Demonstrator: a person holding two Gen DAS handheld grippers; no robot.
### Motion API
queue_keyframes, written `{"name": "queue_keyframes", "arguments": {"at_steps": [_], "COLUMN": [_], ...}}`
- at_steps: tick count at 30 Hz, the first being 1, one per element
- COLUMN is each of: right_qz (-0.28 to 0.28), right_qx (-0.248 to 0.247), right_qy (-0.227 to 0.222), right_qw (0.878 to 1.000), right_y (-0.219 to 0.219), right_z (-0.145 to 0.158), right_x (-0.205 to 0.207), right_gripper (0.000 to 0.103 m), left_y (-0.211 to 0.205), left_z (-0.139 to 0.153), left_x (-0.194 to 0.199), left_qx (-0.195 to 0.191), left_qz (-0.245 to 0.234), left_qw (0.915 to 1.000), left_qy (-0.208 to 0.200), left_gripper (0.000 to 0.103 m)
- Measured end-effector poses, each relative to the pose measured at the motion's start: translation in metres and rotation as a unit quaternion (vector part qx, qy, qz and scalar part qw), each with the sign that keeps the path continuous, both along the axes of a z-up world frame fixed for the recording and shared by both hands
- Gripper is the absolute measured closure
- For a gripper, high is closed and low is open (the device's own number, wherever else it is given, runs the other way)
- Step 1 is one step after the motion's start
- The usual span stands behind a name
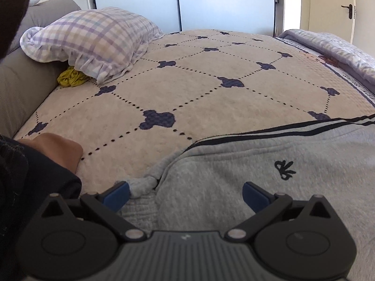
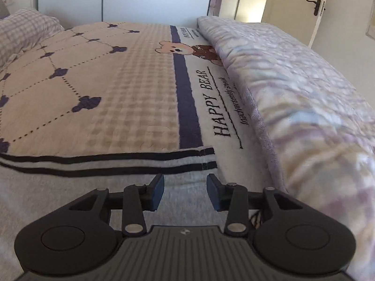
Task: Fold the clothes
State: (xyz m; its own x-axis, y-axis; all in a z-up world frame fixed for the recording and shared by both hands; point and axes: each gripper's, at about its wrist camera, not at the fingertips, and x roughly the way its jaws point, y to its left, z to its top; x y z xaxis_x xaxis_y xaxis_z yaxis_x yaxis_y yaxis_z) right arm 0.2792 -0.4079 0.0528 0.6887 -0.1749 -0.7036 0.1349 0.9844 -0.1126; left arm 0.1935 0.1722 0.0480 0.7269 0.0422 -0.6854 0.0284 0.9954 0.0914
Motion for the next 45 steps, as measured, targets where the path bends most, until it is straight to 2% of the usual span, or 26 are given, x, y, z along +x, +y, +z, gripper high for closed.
{"name": "queue_keyframes", "arguments": {"at_steps": [3,5,6,7,11,15,17,19,20,21,23,26,29,30,31,33,36,39,41,45], "right_qz": [-0.02,-0.01,0.003,0.017,0.045,0.025,0.008,-0.021,-0.031,-0.031,-0.017,-0.008,0.034,0.065,0.102,0.164,0.213,0.236,0.251,0.296], "right_qx": [0.019,0.001,-0.012,-0.02,-0.07,-0.071,-0.104,-0.164,-0.169,-0.148,-0.148,-0.122,-0.058,-0.047,-0.04,-0.031,-0.025,0.016,0.032,0.056], "right_qy": [0.012,0.017,0.023,0.033,0.051,0.004,-0.018,-0.031,-0.026,-0.009,0.012,-0.017,-0.03,-0.023,-0.012,0.008,0.029,0.04,0.053,0.085], "right_qw": [1.0,1.0,1.0,0.999,0.995,0.997,0.994,0.986,0.985,0.988,0.989,0.992,0.997,0.997,0.994,0.986,0.976,0.971,0.966,0.95], "right_y": [-0.009,-0.005,0.0,0.005,0.022,0.018,0.022,0.025,0.023,0.02,0.025,0.029,0.037,0.043,0.051,0.065,0.079,0.085,0.094,0.122], "right_z": [-0.018,-0.026,-0.027,-0.028,-0.024,-0.006,-0.002,-0.005,-0.01,-0.018,-0.032,-0.017,0.015,0.025,0.035,0.053,0.072,0.081,0.078,0.053], "right_x": [0.025,0.032,0.034,0.036,0.042,0.043,0.046,0.051,0.053,0.055,0.051,0.031,0.003,-0.009,-0.024,-0.053,-0.101,-0.15,-0.18,-0.233], "right_gripper": [0.059,0.058,0.067,0.099,0.101,0.102,0.103,0.103,0.103,0.103,0.103,0.103,0.097,0.084,0.064,0.047,0.047,0.047,0.046,0.046], "left_y": [-0.002,-0.006,-0.007,-0.008,-0.004,0.003,0.005,0.004,0.004,0.003,0.003,0.002,-0.007,-0.011,-0.012,-0.011,-0.009,-0.007,-0.005,-0.007], "left_z": [-0.004,-0.007,-0.008,-0.009,-0.008,0.001,0.003,-0.002,-0.004,-0.006,-0.003,0.011,0.026,0.03,0.033,0.035,0.029,0.02,0.014,0.005], "left_x": [0.004,0.004,0.004,0.003,0.004,0.003,0.004,0.006,0.007,0.007,0.003,-0.01,-0.032,-0.042,-0.054,-0.078,-0.119,-0.16,-0.183,-0.217], "left_qx": [0.016,0.033,0.041,0.045,0.037,0.028,0.029,0.031,0.032,0.033,0.033,0.038,0.055,0.058,0.053,0.028,0.003,-0.003,-0.019,-0.074], "left_qz": [0.004,0.001,0.0,0.002,0.02,0.036,0.039,0.037,0.036,0.035,0.038,0.034,0.008,0.001,0.001,0.004,0.006,0.015,0.026,0.033], "left_qw": [0.9999,0.9995,0.9992,0.999,0.9991,0.9986,0.9984,0.9987,0.9987,0.9988,0.9986,0.9982,0.9977,0.9975,0.9978,0.9991,0.9998,0.9998,0.9995,0.9967], "left_qy": [0.004,0.003,0.002,-0.001,-0.008,-0.026,-0.028,-0.018,-0.014,-0.011,-0.015,-0.03,-0.039,-0.041,-0.04,-0.033,-0.018,-0.011,-0.004,-0.001], "left_gripper": [0.0,0.0,0.0,0.0,0.0,0.0,0.0,0.0,0.0,0.0,0.0,0.0,0.0,0.0,0.0,0.0,0.0,0.0,0.0,0.0]}}
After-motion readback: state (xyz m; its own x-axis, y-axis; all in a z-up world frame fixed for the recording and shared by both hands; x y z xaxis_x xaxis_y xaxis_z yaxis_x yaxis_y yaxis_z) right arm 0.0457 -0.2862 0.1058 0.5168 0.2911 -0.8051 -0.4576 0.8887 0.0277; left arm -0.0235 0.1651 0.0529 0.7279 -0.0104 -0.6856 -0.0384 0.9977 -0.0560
